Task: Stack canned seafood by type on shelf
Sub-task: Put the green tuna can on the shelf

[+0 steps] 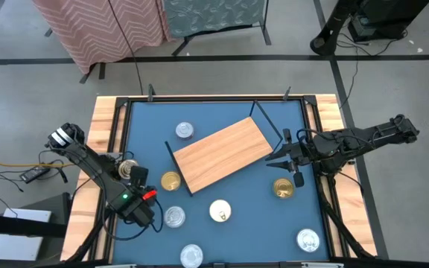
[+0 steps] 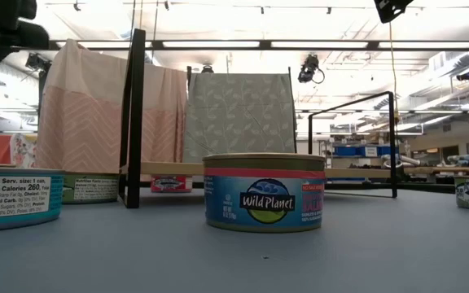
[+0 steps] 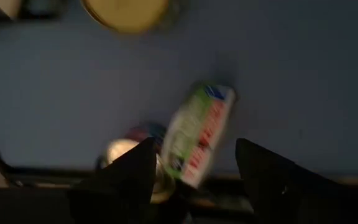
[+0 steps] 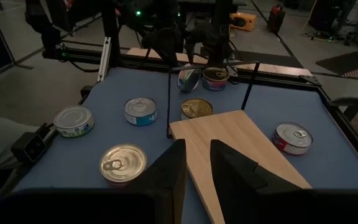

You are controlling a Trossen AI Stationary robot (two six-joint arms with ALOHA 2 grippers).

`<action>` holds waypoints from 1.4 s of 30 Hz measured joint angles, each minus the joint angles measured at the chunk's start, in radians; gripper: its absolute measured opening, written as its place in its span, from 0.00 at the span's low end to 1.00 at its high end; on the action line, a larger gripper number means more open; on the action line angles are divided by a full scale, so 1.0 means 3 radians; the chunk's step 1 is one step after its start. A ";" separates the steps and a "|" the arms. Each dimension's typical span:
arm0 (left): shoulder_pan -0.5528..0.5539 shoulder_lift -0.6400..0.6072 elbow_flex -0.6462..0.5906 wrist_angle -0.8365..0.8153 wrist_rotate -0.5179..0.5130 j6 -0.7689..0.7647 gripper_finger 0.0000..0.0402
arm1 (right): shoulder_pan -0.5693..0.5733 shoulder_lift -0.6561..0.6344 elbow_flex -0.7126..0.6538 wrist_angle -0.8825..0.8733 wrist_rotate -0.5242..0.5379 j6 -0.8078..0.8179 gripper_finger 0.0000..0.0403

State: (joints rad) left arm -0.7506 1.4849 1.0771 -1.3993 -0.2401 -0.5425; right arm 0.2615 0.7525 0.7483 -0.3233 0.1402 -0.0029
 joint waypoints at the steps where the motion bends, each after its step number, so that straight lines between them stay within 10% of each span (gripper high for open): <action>1: 0.0000 0.0000 0.0000 0.0042 -0.0133 0.0021 0.56 | 0.0000 0.0000 0.0000 -0.0001 0.0000 0.0000 0.22; 11: 0.0139 0.0024 -0.0001 0.0046 -0.0354 -0.0251 0.57 | 0.0000 0.0000 0.0000 -0.0009 -0.0001 0.0000 0.22; 26: 0.0214 0.0024 -0.0001 -0.0072 0.0430 -0.0301 0.88 | 0.0000 0.0000 0.0000 -0.0018 -0.0001 -0.0002 0.22; 42: 0.0326 0.0025 -0.0340 0.0217 0.0497 0.0133 0.87 | 0.0000 0.0000 0.0000 -0.0019 -0.0003 -0.0005 0.22</action>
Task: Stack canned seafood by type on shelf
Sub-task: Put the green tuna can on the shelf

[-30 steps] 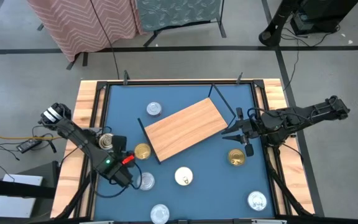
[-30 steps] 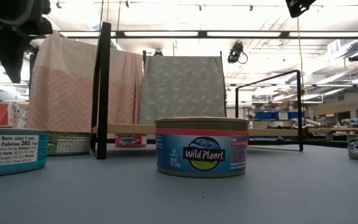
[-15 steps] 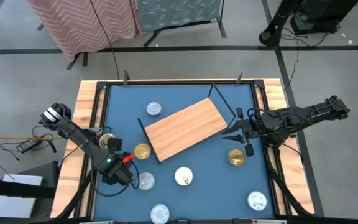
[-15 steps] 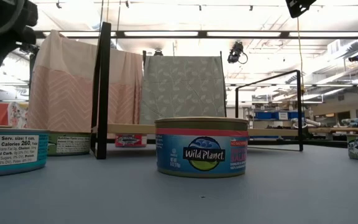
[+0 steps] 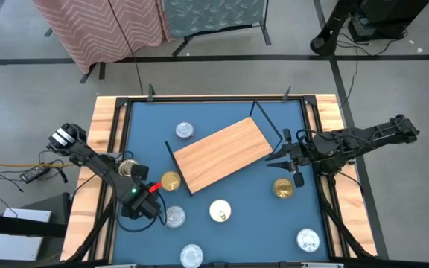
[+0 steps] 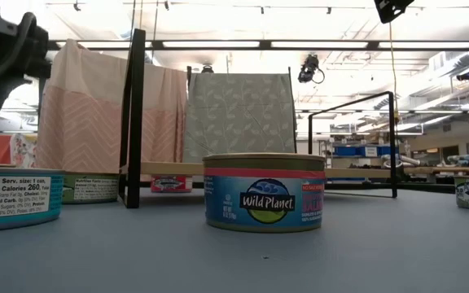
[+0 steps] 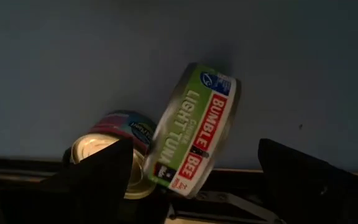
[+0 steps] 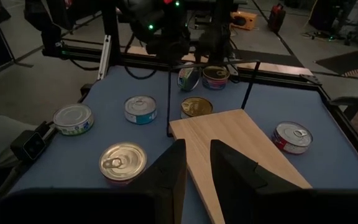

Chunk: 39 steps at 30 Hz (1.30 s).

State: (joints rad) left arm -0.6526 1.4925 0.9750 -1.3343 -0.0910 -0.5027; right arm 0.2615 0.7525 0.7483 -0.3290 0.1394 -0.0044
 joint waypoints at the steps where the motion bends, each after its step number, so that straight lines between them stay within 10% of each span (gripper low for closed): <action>1: 0.0013 0.0000 -0.0032 0.0048 -0.0001 0.0018 0.87 | 0.0000 0.0000 0.0000 0.0000 0.0000 0.0000 0.22; 14: 0.0208 0.0000 -0.0388 0.0513 -0.0011 0.0357 0.84 | 0.0000 0.0000 0.0000 0.0001 0.0000 0.0029 0.22; 29: 0.0206 0.0000 -0.0388 0.0358 0.0028 0.0361 0.43 | 0.0000 0.0000 0.0000 0.0006 0.0001 0.0012 0.22; 39: 0.0206 0.0000 -0.0388 0.0352 -0.0066 0.0355 0.35 | 0.0000 0.0000 0.0000 0.0008 0.0001 0.0003 0.22</action>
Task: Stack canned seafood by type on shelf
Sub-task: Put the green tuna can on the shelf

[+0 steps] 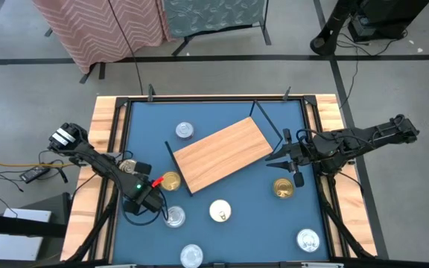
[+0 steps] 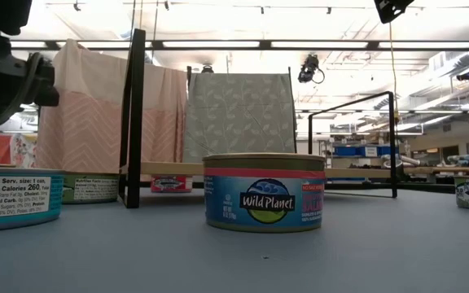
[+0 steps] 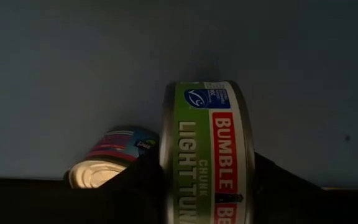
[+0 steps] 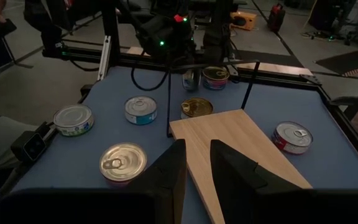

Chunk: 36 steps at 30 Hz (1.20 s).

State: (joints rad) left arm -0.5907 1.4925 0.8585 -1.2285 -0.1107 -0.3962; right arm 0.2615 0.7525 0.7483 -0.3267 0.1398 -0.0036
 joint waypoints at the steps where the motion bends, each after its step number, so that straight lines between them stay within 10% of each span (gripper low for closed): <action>1: 0.0000 0.0000 0.0000 -0.0002 -0.0025 -0.0002 0.35 | 0.0000 0.0000 0.0000 -0.0001 0.0000 0.0000 0.22; 36: -0.0001 -0.0025 0.1450 -0.1147 -0.1344 -0.0436 0.35 | 0.0000 0.0001 -0.0001 -0.0011 0.0013 -0.0041 0.22</action>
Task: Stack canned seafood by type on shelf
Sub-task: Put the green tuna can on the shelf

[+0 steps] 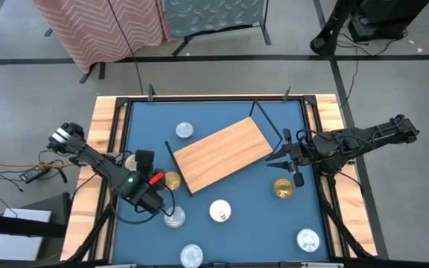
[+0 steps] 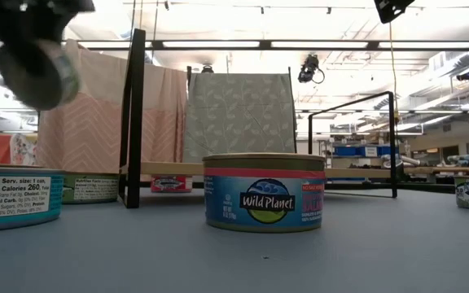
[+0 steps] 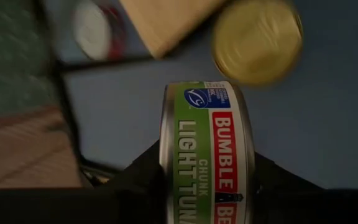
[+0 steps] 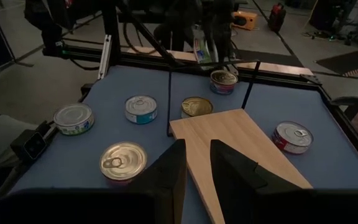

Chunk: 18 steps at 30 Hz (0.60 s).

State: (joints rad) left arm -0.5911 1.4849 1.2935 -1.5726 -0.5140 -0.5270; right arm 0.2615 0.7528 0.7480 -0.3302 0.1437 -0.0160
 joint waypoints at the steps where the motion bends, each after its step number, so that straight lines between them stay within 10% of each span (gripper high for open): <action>1: 0.0000 0.0000 0.0075 0.0000 -0.0108 0.0014 0.35 | 0.0000 0.0000 0.0000 -0.0001 0.0038 -0.0025 0.22; 11: 0.0001 0.0000 0.1092 -0.0001 -0.0932 0.0182 0.35 | 0.0001 -0.0001 0.0001 -0.0094 0.0414 -0.0160 0.22; 18: 0.0019 -0.0003 0.1472 0.0126 -0.2176 0.0202 0.35 | 0.0000 -0.0001 0.0001 -0.0376 0.1057 -0.0177 0.22</action>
State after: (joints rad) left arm -0.5854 1.4841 1.7351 -1.5347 -1.1669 -0.4665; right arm 0.2615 0.7525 0.7483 -0.4429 0.4609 -0.0691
